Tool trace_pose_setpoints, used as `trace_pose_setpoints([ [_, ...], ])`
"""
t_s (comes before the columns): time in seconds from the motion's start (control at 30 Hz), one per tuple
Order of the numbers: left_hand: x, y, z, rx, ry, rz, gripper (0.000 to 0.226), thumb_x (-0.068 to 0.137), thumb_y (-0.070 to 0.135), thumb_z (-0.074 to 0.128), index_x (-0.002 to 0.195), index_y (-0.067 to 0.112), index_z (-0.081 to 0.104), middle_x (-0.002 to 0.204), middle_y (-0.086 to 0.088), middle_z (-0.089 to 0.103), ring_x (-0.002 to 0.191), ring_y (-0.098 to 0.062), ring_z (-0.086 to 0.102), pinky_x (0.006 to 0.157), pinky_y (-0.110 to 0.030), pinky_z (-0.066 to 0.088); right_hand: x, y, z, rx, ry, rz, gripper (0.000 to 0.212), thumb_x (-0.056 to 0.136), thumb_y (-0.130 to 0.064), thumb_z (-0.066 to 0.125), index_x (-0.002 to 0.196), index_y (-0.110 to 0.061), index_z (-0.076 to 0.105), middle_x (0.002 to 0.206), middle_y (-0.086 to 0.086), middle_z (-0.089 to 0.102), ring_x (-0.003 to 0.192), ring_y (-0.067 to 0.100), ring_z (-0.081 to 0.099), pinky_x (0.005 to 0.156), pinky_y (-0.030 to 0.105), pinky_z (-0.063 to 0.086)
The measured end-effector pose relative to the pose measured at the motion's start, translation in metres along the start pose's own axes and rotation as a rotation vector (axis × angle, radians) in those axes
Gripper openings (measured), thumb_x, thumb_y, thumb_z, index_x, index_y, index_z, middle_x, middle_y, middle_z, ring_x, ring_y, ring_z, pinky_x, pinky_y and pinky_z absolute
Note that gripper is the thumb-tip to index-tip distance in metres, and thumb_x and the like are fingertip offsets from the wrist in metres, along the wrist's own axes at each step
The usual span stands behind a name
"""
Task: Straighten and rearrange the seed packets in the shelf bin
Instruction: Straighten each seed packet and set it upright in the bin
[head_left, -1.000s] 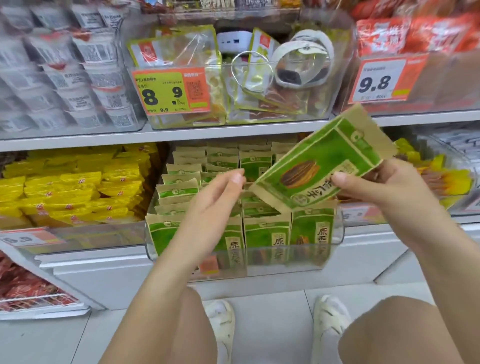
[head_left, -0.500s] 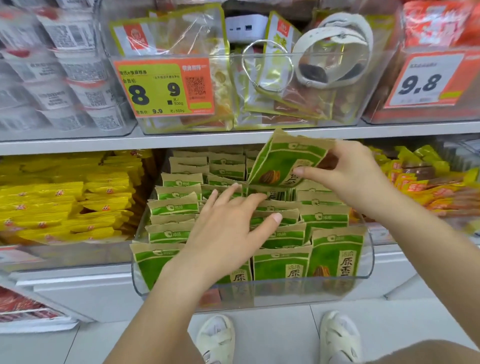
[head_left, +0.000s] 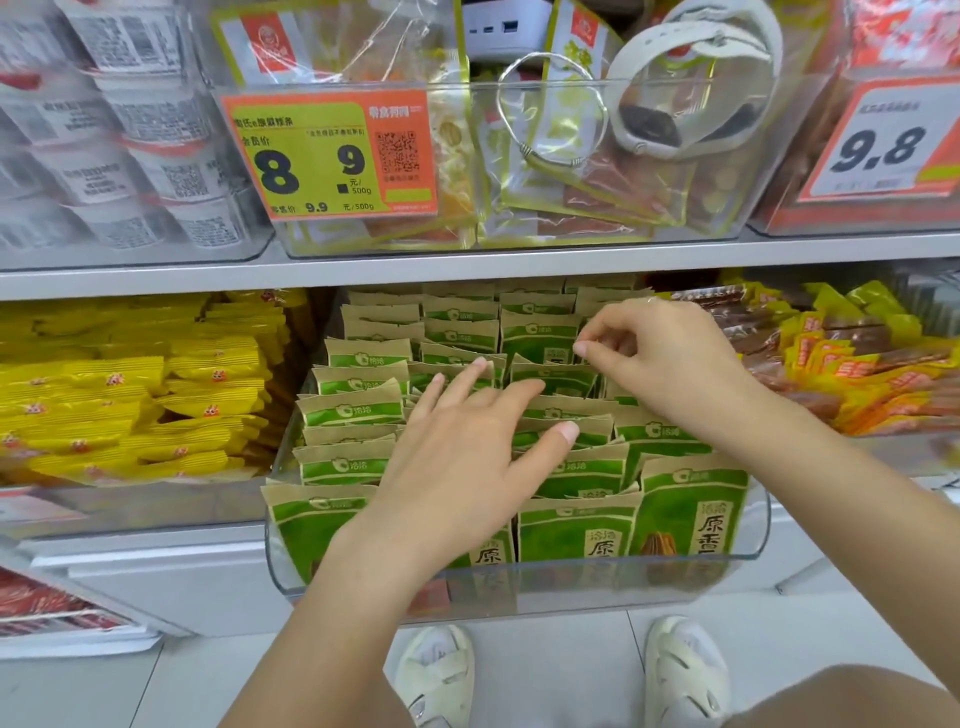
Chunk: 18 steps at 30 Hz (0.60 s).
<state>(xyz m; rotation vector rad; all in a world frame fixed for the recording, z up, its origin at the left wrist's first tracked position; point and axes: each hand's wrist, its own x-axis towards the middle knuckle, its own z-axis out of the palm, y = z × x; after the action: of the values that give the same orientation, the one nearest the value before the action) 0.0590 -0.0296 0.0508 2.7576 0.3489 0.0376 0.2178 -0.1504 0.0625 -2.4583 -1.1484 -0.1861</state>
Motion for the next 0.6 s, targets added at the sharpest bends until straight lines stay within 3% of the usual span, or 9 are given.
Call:
trace_pose_setpoints([
  [0.17, 0.001, 0.0, 0.001, 0.006, -0.002, 0.003, 0.063, 0.095, 0.066, 0.017, 0.152, 0.04, 0.023, 0.156, 0.012, 0.035, 0.15, -0.006, -0.002, 0.121, -0.034, -0.004, -0.003, -0.006, 0.002, -0.034, -0.258, -0.042, 0.028, 0.097, -0.039, 0.048, 0.121, -0.034, 0.064, 0.11, -0.005, 0.069, 0.101, 0.018, 0.062, 0.09, 0.038, 0.05],
  [0.27, -0.001, 0.001, 0.0, -0.006, 0.005, 0.006, 0.061, 0.095, 0.066, 0.018, 0.149, 0.041, 0.029, 0.155, 0.014, 0.036, 0.15, -0.005, -0.001, 0.122, -0.035, -0.004, 0.005, -0.003, 0.004, 0.002, -0.318, -0.003, 0.036, 0.099, -0.037, 0.047, 0.134, -0.032, 0.053, 0.111, 0.0, 0.067, 0.093, 0.015, 0.058, 0.089, 0.03, 0.046],
  [0.33, -0.003, 0.001, -0.001, -0.037, 0.013, 0.016, 0.057, 0.094, 0.065, 0.021, 0.144, 0.041, 0.038, 0.152, 0.016, 0.039, 0.149, -0.004, 0.001, 0.122, -0.034, -0.003, 0.011, 0.001, 0.002, 0.042, -0.344, 0.008, 0.04, 0.097, -0.038, 0.051, 0.136, -0.03, 0.051, 0.13, -0.001, 0.061, 0.108, 0.014, 0.056, 0.092, 0.027, 0.04],
  [0.43, -0.007, 0.0, -0.003, -0.054, 0.042, 0.031, 0.053, 0.094, 0.063, 0.026, 0.136, 0.041, 0.05, 0.15, 0.018, 0.041, 0.148, -0.003, 0.006, 0.121, -0.032, -0.001, 0.017, 0.008, -0.003, 0.07, -0.442, 0.002, 0.051, 0.087, -0.049, 0.061, 0.135, -0.034, 0.05, 0.139, -0.002, 0.054, 0.126, 0.017, 0.049, 0.104, 0.033, 0.04],
  [0.6, -0.017, 0.0, -0.001, -0.027, 0.056, 0.007, 0.054, 0.094, 0.062, 0.027, 0.14, 0.042, 0.046, 0.155, 0.016, 0.03, 0.145, -0.004, 0.013, 0.119, -0.029, 0.009, 0.016, 0.015, -0.005, 0.076, -0.564, -0.036, 0.066, 0.076, -0.06, 0.067, 0.136, -0.039, 0.048, 0.148, -0.009, 0.042, 0.136, 0.012, 0.037, 0.107, 0.027, 0.029],
])
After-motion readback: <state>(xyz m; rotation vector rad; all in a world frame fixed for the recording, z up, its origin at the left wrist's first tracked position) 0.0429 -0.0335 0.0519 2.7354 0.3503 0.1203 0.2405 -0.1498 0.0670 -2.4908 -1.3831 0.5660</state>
